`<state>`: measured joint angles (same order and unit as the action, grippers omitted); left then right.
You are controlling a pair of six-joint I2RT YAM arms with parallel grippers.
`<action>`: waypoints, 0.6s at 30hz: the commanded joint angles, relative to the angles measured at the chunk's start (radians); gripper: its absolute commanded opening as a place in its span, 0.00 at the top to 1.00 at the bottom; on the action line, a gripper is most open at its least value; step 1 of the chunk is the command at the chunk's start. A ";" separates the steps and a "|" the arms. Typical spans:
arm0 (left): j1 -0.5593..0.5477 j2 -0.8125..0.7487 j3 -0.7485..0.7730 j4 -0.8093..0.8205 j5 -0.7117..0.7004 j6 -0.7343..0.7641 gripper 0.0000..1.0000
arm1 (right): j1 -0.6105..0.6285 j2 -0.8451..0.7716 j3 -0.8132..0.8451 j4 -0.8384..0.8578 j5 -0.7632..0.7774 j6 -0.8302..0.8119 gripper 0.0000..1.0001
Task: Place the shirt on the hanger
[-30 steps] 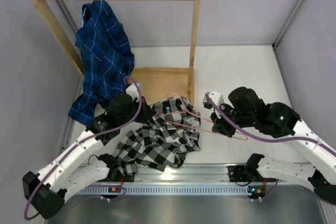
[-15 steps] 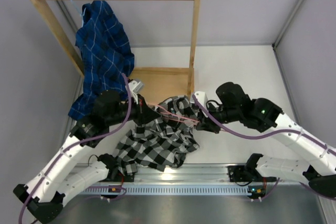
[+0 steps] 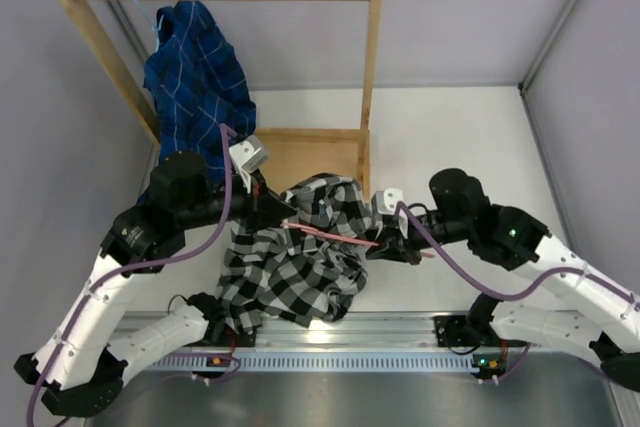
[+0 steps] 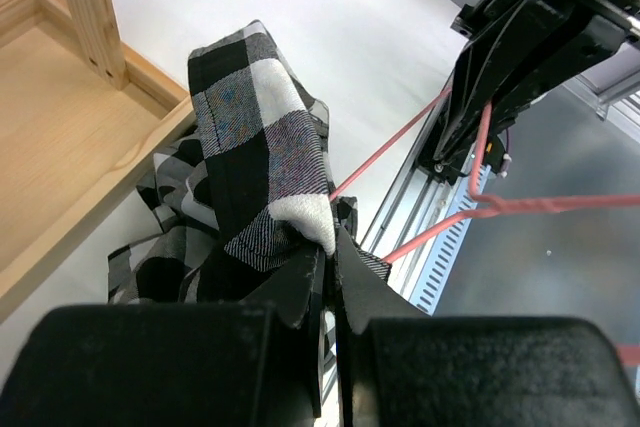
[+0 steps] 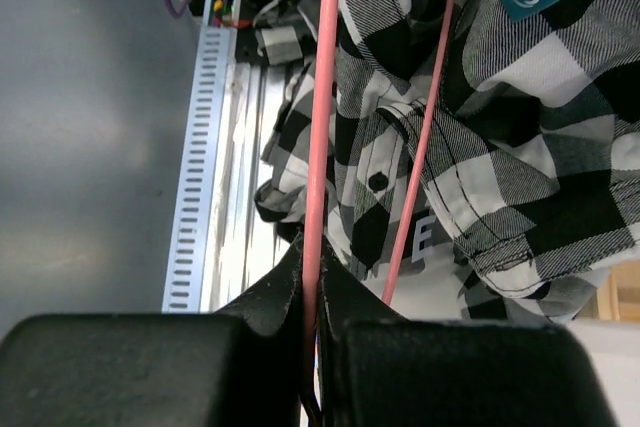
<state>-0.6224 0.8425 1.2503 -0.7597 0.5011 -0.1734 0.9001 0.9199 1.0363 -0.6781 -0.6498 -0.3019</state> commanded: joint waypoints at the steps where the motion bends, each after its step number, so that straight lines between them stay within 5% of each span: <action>1: 0.003 0.000 0.047 -0.004 0.020 0.052 1.00 | 0.000 -0.110 -0.039 0.223 -0.120 -0.002 1.00; 10: 0.001 0.101 0.136 -0.001 0.149 0.026 1.00 | 0.000 -0.222 -0.341 0.714 -0.002 0.234 1.00; 18: 0.003 0.155 0.258 0.003 0.229 0.015 0.72 | 0.000 -0.225 -0.455 1.032 0.045 0.379 1.00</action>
<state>-0.6224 1.0077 1.4345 -0.7872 0.6872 -0.1577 0.9001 0.7231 0.5900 0.0315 -0.6113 0.0055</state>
